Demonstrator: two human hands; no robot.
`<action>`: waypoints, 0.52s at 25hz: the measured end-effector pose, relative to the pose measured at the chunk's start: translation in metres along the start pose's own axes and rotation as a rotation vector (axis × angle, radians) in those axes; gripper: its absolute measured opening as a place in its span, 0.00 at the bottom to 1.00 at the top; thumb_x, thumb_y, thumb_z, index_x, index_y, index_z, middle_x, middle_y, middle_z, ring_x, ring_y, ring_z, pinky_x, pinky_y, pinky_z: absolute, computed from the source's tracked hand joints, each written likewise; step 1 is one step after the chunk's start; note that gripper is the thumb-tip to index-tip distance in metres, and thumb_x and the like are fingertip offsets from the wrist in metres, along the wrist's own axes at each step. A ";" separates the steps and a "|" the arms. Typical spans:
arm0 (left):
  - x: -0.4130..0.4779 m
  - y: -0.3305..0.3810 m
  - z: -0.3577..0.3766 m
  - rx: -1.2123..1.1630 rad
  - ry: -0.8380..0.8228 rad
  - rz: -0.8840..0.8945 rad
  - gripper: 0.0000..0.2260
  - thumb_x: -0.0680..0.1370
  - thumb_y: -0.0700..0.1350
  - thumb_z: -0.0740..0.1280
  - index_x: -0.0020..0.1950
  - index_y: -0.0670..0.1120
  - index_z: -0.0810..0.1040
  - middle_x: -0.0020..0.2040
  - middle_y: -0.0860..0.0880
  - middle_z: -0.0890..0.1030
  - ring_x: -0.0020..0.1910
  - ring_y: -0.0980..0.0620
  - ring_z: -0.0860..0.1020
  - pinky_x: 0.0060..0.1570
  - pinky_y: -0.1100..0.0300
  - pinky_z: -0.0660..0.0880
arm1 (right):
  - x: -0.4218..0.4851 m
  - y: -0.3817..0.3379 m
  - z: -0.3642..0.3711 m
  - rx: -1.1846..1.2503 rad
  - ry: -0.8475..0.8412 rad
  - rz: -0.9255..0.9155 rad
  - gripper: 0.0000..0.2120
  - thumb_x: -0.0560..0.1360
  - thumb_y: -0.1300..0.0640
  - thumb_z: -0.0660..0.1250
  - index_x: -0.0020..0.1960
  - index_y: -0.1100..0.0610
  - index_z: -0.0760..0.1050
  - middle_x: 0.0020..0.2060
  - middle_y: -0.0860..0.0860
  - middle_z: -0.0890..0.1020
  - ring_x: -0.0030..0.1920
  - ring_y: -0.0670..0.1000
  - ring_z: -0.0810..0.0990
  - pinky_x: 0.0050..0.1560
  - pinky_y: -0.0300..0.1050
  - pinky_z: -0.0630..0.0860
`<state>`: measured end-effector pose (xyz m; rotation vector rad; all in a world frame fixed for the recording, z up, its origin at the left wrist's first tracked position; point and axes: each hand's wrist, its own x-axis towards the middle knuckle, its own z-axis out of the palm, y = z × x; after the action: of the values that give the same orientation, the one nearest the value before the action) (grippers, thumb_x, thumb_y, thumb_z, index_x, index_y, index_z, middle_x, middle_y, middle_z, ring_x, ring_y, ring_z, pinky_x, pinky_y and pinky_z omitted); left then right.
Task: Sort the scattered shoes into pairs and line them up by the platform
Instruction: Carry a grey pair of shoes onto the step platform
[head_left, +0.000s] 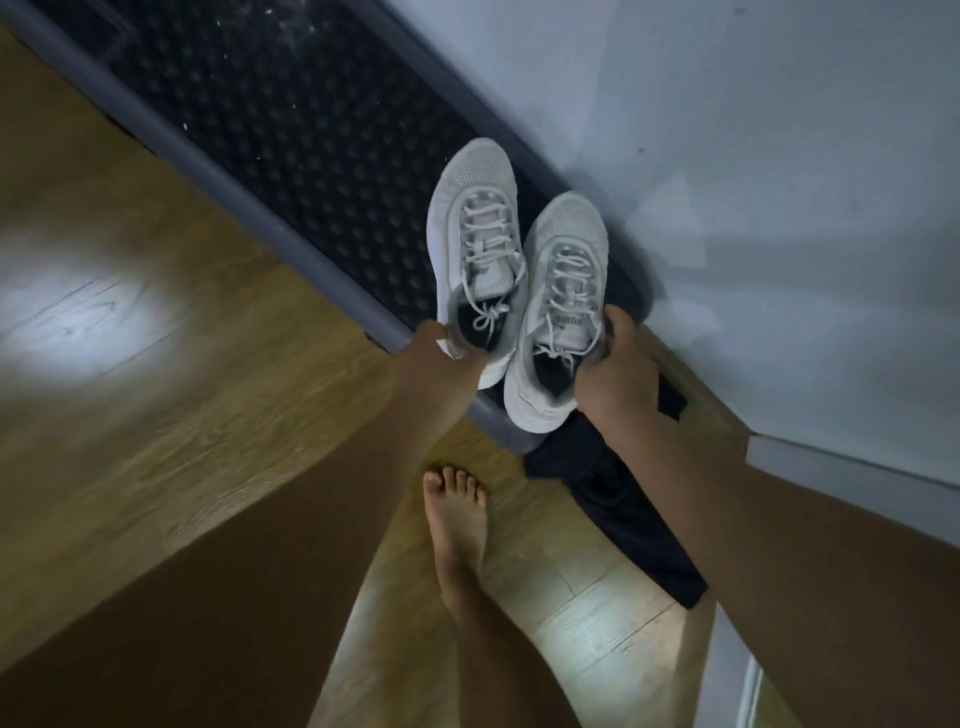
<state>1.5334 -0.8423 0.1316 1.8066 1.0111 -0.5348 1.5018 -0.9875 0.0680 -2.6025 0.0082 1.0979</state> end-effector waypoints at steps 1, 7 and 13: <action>0.001 -0.004 -0.003 -0.036 0.009 -0.017 0.23 0.75 0.54 0.65 0.66 0.45 0.70 0.36 0.53 0.75 0.30 0.57 0.73 0.23 0.66 0.65 | 0.010 0.001 -0.031 -0.071 0.176 -0.024 0.16 0.83 0.61 0.48 0.69 0.55 0.61 0.69 0.54 0.69 0.68 0.53 0.66 0.67 0.48 0.63; -0.031 -0.073 -0.066 -0.331 0.120 -0.096 0.14 0.78 0.53 0.66 0.62 0.51 0.74 0.45 0.46 0.81 0.39 0.52 0.79 0.38 0.60 0.72 | -0.024 -0.072 -0.138 0.187 0.600 -0.120 0.25 0.71 0.67 0.60 0.66 0.52 0.71 0.59 0.54 0.74 0.58 0.56 0.74 0.52 0.45 0.73; -0.135 -0.230 -0.178 -0.526 0.356 -0.182 0.17 0.80 0.50 0.64 0.68 0.47 0.73 0.42 0.49 0.77 0.48 0.41 0.80 0.47 0.52 0.75 | -0.132 -0.201 0.011 -0.181 0.305 -0.474 0.21 0.72 0.61 0.63 0.65 0.52 0.72 0.59 0.55 0.74 0.59 0.58 0.73 0.58 0.52 0.72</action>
<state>1.2547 -0.6931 0.1862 1.3650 1.4153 -0.0328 1.4266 -0.8088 0.2104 -2.6945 -0.6298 0.5541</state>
